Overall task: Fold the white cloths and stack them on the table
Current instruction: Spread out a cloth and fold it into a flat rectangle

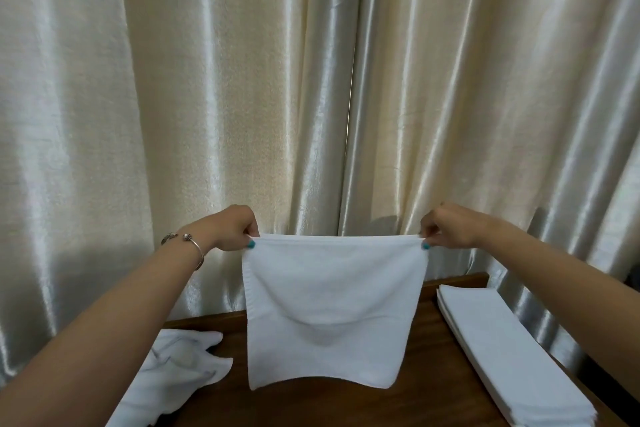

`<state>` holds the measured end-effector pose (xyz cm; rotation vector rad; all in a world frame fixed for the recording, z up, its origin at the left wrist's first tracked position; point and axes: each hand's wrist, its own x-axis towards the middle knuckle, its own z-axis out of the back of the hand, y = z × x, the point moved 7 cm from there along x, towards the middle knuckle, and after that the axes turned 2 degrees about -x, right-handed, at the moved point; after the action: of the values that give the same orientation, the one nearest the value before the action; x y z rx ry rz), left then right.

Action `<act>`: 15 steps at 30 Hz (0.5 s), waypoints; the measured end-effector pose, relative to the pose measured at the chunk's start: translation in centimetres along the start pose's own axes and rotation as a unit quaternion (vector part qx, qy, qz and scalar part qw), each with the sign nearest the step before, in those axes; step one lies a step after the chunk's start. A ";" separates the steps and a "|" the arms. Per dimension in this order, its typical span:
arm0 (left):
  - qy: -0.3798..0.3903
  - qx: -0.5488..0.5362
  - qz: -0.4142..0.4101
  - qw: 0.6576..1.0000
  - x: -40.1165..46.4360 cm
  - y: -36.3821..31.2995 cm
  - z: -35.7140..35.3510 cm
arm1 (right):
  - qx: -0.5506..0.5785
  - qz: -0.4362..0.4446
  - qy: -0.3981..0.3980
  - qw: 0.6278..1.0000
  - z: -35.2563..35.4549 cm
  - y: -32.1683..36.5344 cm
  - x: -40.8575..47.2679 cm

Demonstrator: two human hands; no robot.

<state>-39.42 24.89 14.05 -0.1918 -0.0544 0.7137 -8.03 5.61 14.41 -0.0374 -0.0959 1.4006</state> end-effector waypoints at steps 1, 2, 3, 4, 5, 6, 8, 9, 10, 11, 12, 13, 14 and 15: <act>-0.020 -0.002 0.005 1.000 0.1 0.1 0.3 | 0.024 -0.010 -0.020 0.999 0.2 -0.2 0.0; -0.043 -0.004 0.010 0.999 0.2 0.2 0.6 | 0.055 -0.026 -0.040 0.997 0.5 -0.4 0.0; -0.063 -0.009 0.013 0.998 0.3 0.2 0.8 | 0.094 -0.041 -0.058 0.993 0.8 -0.7 -0.1; -0.080 -0.016 0.011 0.997 0.4 0.2 1.1 | 0.135 -0.058 -0.074 0.986 1.1 -1.1 -0.1; -0.091 -0.026 0.007 0.996 0.4 0.2 1.2 | 0.170 -0.071 -0.087 0.979 1.3 -1.4 -0.3; -0.097 -0.039 -0.001 0.995 0.3 0.2 1.4 | 0.196 -0.084 -0.100 0.972 1.5 -1.6 -0.6; -0.099 -0.077 -0.019 0.992 0.0 0.3 1.6 | 0.235 -0.100 -0.125 0.959 1.9 -2.0 -0.9; -0.099 -0.095 -0.025 0.990 -0.1 0.4 1.7 | 0.248 -0.105 -0.136 0.953 2.0 -2.2 -1.1; -0.102 -0.106 -0.028 0.989 -0.2 0.3 1.7 | 0.258 -0.110 -0.144 0.949 2.1 -2.4 -1.2; -0.109 -0.111 -0.027 0.987 -0.3 0.2 1.7 | 0.267 -0.114 -0.148 0.945 2.0 -2.5 -1.2; -0.119 -0.113 -0.024 0.986 -0.3 0.1 1.7 | 0.268 -0.122 -0.148 0.944 1.9 -2.5 -1.2; -0.131 -0.118 -0.020 0.984 -0.3 0.0 1.7 | 0.260 -0.132 -0.145 0.946 1.8 -2.6 -1.1; -0.141 -0.125 -0.018 0.982 -0.3 -0.1 1.6 | 0.240 -0.142 -0.140 0.950 1.7 -2.6 -1.0; -0.149 -0.135 -0.015 0.979 -0.4 -0.1 1.6 | 0.213 -0.152 -0.133 0.956 1.6 -2.6 -1.0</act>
<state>-39.82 24.83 15.60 -0.3416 -0.4424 0.6981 -5.76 4.13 16.20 0.5070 -0.0203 1.0876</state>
